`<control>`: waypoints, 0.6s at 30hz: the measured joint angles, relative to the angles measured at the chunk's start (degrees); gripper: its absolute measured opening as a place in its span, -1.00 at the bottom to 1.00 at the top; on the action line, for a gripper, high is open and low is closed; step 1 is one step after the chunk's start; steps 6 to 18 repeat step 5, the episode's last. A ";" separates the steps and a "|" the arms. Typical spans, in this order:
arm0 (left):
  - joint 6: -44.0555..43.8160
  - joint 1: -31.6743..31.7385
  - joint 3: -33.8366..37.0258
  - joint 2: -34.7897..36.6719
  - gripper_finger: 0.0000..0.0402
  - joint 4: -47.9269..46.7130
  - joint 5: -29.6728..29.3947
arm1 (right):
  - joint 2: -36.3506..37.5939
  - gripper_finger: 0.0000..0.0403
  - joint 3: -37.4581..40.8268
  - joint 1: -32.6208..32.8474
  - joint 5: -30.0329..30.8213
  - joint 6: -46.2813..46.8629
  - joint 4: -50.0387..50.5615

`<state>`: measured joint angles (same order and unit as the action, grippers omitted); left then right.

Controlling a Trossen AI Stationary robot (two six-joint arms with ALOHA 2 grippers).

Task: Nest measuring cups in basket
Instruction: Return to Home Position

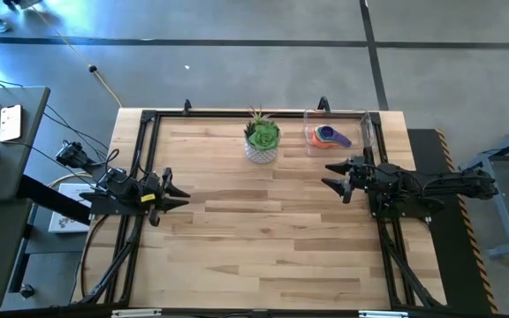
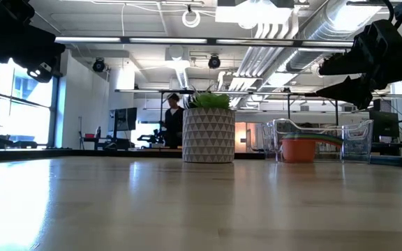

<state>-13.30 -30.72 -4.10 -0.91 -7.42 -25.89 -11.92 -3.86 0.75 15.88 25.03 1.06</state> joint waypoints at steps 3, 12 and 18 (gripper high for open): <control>0.00 0.00 0.00 0.00 -0.55 0.00 0.00 | 0.00 0.51 0.00 0.00 0.00 -0.02 0.00; 0.00 -0.02 0.00 0.01 -0.55 0.00 0.00 | 0.00 0.51 0.00 0.00 0.01 -0.02 0.01; 0.00 -0.02 0.00 0.01 -0.55 0.00 0.00 | 0.00 0.51 0.00 0.00 0.01 -0.02 0.01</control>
